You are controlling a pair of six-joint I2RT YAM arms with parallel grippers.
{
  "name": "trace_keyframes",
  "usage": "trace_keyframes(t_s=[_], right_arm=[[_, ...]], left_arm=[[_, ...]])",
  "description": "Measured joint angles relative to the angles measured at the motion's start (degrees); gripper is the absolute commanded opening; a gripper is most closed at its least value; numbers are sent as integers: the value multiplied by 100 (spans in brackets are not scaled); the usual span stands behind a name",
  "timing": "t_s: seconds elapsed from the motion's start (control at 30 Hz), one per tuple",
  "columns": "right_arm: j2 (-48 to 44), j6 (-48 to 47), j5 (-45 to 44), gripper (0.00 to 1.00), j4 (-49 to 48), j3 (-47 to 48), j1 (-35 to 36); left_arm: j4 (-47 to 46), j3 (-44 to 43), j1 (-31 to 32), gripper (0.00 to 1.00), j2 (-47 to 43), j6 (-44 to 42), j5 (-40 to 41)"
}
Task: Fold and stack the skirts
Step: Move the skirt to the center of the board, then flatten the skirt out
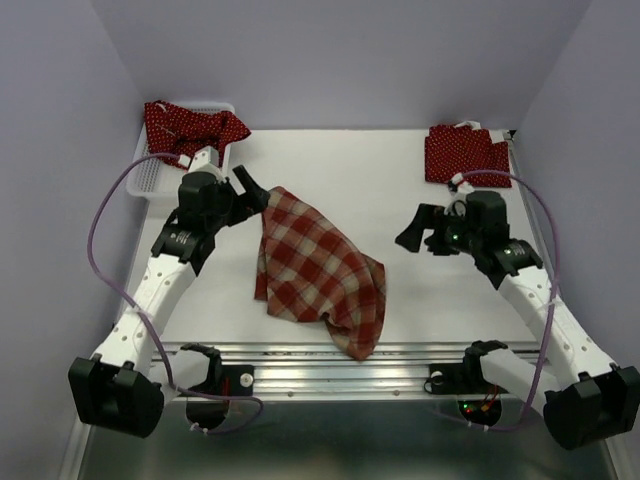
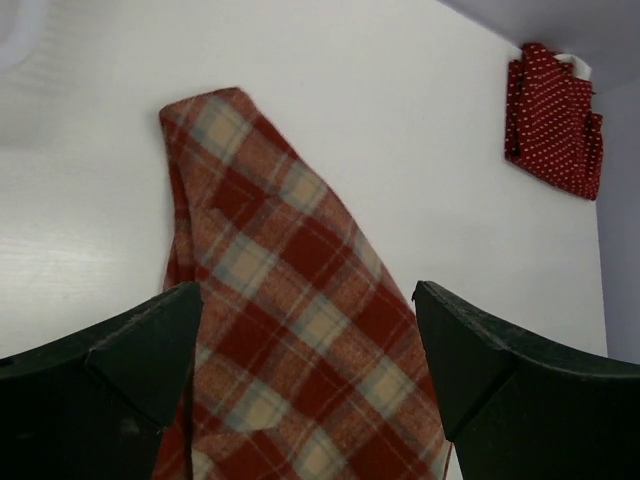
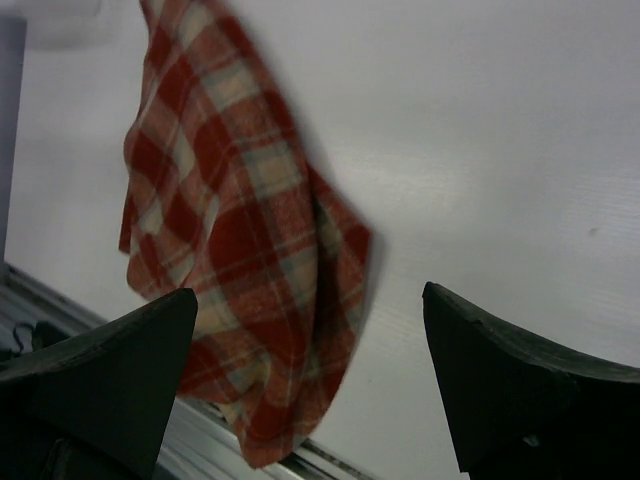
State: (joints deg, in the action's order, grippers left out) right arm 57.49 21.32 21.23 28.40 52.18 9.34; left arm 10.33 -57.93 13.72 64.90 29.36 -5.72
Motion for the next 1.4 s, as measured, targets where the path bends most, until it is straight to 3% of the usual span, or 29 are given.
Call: trace_keyframes(t_s=[0.13,0.27,0.4,0.53,0.67,0.73,0.77,0.87,1.0,1.1,1.2,1.4], right_arm=[[-46,273,-203,100,-184,-765,1425],[472,616,-656,100,-323,-1281,2933],[817,765,-1130,100,-321,-1379,3574],[850,876,-1327,98,-621,-1519,3613],[1191,1036,-1333,81,-1056,-1639,3613],[1443,1036,-1346,63,-1266,-1598,3613],[1569,1029,-1390,28,-1285,-1530,3613],[1878,1064,-1606,1,-1340,-1281,3613],[1985,1088,-2114,1,-1285,-848,3602],[1954,1038,-2345,1,-1235,-407,3436],[1827,986,-2472,1,-1239,-26,2999],[1716,903,-2225,2,-1226,103,2052]], left_arm=[[181,955,37,99,-667,396,205],[612,2221,417,99,-1078,896,175],[1259,2710,706,99,-1364,1379,345],[1259,2894,763,99,-1567,1792,444],[1106,3064,769,97,-1187,1987,472],[1043,3097,772,88,-935,2020,472],[997,3106,778,84,-778,2048,474],[905,3123,800,69,-584,2081,474],[752,3150,807,47,-579,2118,452],[570,3272,811,37,-584,2135,352],[485,3379,839,36,-581,2149,282],[297,3397,879,47,-514,2114,271]])
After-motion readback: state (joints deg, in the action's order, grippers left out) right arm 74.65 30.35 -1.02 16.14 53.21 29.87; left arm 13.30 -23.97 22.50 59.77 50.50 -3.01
